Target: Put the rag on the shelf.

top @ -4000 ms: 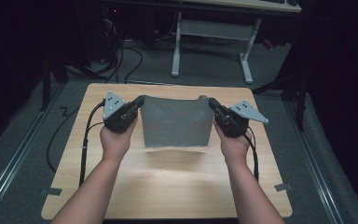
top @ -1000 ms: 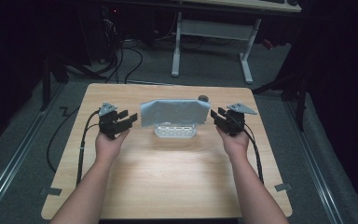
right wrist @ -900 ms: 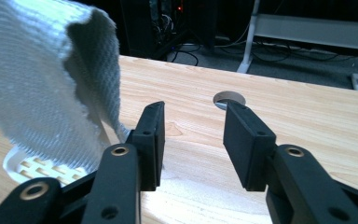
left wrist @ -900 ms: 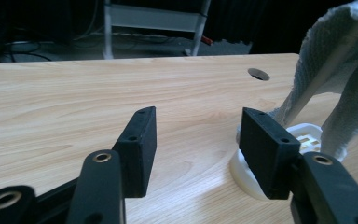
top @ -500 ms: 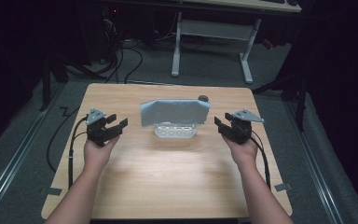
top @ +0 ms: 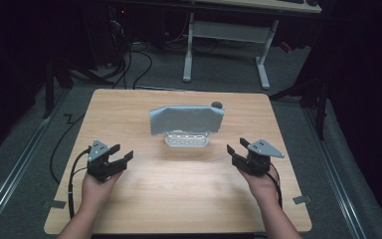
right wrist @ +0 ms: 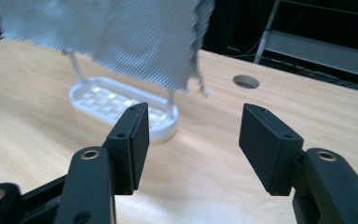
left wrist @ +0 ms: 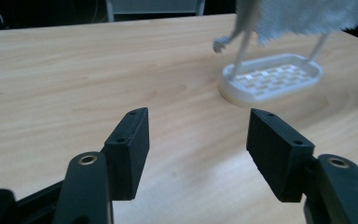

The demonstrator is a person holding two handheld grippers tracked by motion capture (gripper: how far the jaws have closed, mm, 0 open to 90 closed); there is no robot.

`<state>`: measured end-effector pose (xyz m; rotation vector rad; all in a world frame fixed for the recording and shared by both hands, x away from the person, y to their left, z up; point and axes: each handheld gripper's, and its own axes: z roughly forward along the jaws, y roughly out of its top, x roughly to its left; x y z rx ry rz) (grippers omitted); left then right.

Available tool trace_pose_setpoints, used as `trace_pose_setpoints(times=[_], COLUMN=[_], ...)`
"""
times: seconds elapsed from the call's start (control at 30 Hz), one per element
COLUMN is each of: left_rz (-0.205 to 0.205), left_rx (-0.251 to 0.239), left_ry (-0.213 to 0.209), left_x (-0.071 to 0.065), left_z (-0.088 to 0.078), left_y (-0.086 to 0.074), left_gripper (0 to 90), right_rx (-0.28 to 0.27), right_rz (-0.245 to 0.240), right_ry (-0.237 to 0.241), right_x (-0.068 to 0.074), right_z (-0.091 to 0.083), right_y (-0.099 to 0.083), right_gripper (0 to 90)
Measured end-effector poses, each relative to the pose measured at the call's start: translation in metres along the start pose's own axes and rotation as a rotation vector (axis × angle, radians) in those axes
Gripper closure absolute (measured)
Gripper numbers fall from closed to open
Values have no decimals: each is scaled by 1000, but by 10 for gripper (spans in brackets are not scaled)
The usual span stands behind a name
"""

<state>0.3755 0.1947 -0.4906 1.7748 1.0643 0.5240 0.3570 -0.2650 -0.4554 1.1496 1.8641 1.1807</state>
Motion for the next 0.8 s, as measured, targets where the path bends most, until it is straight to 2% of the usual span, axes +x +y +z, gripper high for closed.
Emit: trace_pose_setpoints(times=[0.03, 0.07, 0.1, 0.13, 0.2, 0.23, 0.27, 0.3, 0.33, 0.37, 0.4, 0.43, 0.47, 0.5, 0.53, 0.57, 0.6, 0.63, 0.7, 0.77, 0.8], left_rz=[3, 3, -2, -2, -4, -30, -30, -86, -86, -80, -41, 30, 85, 122, 122, 97, 97, 71, 48, 5, 5], left_rx=[22, 22, 50, 50, 76, 92, 92, 149, 149, 179, 181, 177, 179, 193, 193, 207, 207, 208, 208, 204, 204], left_ry=[-9, -9, -20, -20, -36, -69, -69, -132, -132, -156, -172, -172, -155, -135, -135, -145, -145, -149, -144, -149, -149], left_x=[-7, -7, -16, -16, -28, -41, -41, -54, -54, -61, -68, -76, -80, -81, -81, -78, -78, -74, -69, -64, -64], left_z=[-5, -5, -8, -8, -11, -15, -15, -16, -16, -16, -17, -17, -16, -13, -13, -11, -11, -10, -11, -12, -12], left_y=[-8, -8, -17, -17, -25, -36, -36, -46, -46, -47, -47, -46, -46, -47, -47, -48, -48, -49, -49, -49, -49], left_gripper=[393, 390, 388, 384, 381, 376, 381, 400, 406, 406, 402, 399, 392, 388, 388, 388, 387, 387, 386, 386, 386], right_rx=[15, 15, 31, 31, 52, 93, 93, 127, 124, 124, 116, 137, 168, 164, 161, 167, 167, 169, 163, 160, 160], right_rz=[3, 3, 12, 12, 23, 33, 33, 58, 66, 66, 65, 50, 8, -25, -1, 34, 34, 34, 13, 22, 22], right_ry=[10, 10, 34, 34, 44, 43, 43, 54, 48, 48, 40, 46, 61, 27, 27, 38, 38, 45, 48, 57, 57], right_x=[7, 7, 13, 13, 20, 28, 28, 34, 37, 37, 39, 41, 41, 38, 34, 31, 31, 30, 31, 30, 30], right_z=[-5, -5, -9, -9, -14, -18, -18, -24, -30, -30, -36, -39, -39, -40, -38, -37, -37, -34, -33, -33, -33], right_y=[-7, -7, -16, -16, -27, -39, -39, -49, -57, -57, -66, -72, -71, -71, -72, -73, -73, -73, -73, -74, -74], right_gripper=[408, 408, 383, 383, 361, 353, 353, 336, 343, 343, 371, 347, 320, 351, 352, 352, 352, 351, 352, 353, 353])
